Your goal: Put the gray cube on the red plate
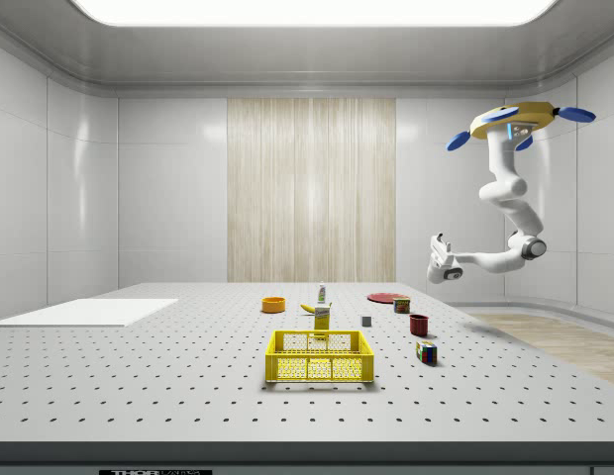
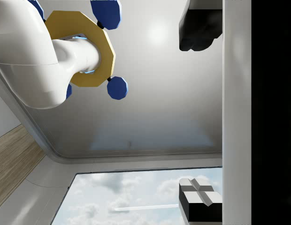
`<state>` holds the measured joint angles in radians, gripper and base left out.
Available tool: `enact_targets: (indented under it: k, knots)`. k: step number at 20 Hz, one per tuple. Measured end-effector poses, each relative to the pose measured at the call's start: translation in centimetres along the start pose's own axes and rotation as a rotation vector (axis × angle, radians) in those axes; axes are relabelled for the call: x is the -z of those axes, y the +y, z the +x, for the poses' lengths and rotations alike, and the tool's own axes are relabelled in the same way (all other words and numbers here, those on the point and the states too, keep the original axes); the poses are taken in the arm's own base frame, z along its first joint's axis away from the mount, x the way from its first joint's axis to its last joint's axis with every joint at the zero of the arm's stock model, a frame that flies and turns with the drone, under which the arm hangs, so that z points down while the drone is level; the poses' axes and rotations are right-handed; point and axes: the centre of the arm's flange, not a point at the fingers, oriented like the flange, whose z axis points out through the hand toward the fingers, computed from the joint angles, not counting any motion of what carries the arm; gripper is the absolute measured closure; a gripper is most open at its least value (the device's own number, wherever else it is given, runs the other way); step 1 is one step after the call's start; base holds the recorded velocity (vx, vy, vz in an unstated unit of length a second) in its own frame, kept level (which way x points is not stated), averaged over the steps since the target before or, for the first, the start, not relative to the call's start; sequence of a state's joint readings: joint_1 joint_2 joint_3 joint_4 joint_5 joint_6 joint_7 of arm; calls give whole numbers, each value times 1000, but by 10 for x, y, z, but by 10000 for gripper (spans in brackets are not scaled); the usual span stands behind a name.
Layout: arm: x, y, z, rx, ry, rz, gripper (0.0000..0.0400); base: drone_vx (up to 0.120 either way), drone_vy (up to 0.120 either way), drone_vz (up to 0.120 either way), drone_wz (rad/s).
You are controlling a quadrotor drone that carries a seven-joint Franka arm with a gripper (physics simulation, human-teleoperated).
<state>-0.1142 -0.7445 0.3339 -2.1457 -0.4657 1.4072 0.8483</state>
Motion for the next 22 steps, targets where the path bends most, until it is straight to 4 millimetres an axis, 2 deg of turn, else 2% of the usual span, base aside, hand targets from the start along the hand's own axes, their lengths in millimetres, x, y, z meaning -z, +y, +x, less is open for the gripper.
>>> enact_targets:
  k: [2,4,7,9,12,15,22]
  knots:
    - [-3,-17,-17,5,173,-172,0,120,-120,0,0]
    - [-15,-36,-37,12,385,-384,0,120,-120,0,0]
    - [-52,-60,-62,23,747,-748,0,120,-120,0,0]
    - [-82,-67,-70,29,981,-983,0,120,-20,-120,0]
    - [-122,-66,-70,38,1264,-1269,0,120,0,-120,0]
    - [-147,-59,-64,47,1455,-1459,0,120,0,-120,0]
    - [-170,-47,-54,60,1657,-1658,0,120,0,-120,0]
